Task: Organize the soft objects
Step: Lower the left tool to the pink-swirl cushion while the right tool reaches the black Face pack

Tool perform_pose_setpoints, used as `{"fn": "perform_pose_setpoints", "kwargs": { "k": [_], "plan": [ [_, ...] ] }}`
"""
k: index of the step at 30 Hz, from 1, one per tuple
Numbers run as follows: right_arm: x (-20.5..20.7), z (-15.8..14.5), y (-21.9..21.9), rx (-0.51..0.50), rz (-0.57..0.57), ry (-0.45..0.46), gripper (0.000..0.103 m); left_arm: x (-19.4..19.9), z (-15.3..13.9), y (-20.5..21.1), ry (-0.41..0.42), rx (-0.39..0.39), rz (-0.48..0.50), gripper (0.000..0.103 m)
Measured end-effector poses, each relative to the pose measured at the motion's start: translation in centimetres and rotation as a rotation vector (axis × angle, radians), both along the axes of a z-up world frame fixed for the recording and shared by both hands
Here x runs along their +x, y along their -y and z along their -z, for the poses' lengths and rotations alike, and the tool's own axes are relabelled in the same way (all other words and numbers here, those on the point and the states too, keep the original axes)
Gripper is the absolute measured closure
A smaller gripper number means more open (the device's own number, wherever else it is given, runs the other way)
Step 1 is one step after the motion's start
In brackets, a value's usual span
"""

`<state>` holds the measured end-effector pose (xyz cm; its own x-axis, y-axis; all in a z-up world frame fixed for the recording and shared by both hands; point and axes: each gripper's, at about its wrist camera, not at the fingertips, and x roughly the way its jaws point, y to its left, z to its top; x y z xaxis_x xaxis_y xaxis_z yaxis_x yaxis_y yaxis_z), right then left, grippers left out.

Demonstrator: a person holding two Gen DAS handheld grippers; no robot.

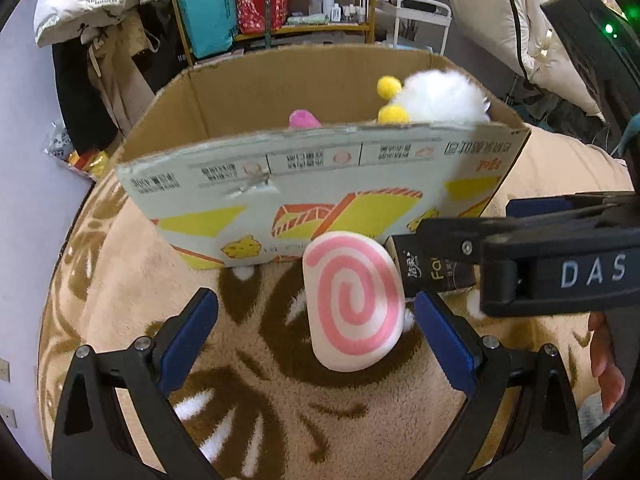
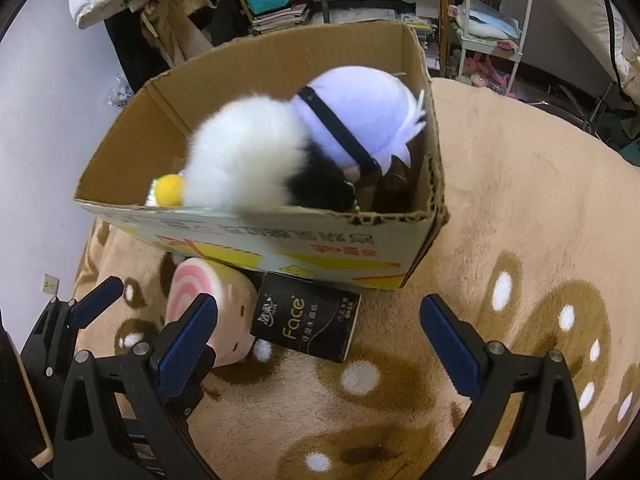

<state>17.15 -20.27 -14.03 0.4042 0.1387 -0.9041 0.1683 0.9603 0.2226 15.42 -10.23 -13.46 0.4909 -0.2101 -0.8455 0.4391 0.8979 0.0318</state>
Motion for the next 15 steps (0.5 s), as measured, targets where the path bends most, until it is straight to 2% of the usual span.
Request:
{"fn": "perform_pose_setpoints", "kwargs": {
  "k": [7,9,11,15],
  "plan": [
    [0.5,1.2,1.1,0.006,0.039,-0.03,0.0,-0.1,1.0,0.6,-0.022,0.026,0.018,0.006],
    [0.6,1.5,1.3,0.01,0.041,-0.042,0.0,-0.1,1.6,0.9,-0.044,0.039,0.027,0.011],
    [0.8,2.1,1.2,0.015,0.043,-0.06,0.0,0.0,2.2,1.0,-0.079,0.044,0.031,0.023],
    [1.0,2.8,1.3,0.045,0.05,-0.081,0.0,0.3,2.8,0.8,-0.13,0.016,0.023,0.033]
  ]
}}
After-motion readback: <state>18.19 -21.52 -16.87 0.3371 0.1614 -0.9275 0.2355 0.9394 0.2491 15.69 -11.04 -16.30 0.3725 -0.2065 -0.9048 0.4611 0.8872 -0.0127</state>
